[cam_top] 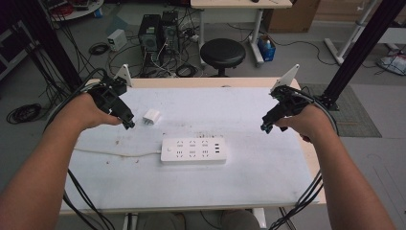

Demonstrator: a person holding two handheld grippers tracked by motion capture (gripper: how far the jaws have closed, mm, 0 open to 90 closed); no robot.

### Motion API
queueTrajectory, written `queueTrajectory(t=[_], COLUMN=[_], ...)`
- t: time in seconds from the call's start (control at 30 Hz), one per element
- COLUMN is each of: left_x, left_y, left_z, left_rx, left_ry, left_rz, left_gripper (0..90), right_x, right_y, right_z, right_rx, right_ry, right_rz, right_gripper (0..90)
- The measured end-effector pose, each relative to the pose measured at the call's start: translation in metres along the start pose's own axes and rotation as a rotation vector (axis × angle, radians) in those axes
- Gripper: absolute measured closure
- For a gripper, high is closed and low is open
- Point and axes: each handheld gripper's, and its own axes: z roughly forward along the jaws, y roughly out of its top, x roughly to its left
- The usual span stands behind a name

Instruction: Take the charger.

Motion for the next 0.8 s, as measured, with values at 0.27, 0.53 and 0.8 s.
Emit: queueTrajectory(t=[0.27, 0.53, 0.8], left_x=[0.0, -0.001, -0.002], left_y=[0.001, 0.005, 0.013], left_z=[0.0, 0.004, 0.013], left_rx=[-0.01, -0.023, -0.018], left_ry=[-0.005, -0.007, -0.007], left_rz=[0.002, -0.012, -0.029], left_gripper=[16.8, 16.8, 16.8], right_x=[0.001, 0.005, 0.004], right_y=[-0.002, -0.003, -0.005], right_z=[-0.001, -0.001, -0.003], right_rx=[-0.001, 0.003, 0.004], right_ry=[0.003, -0.002, 0.002], right_rz=[-0.003, -0.011, -0.013], right_gripper=[10.3, 10.3, 10.3])
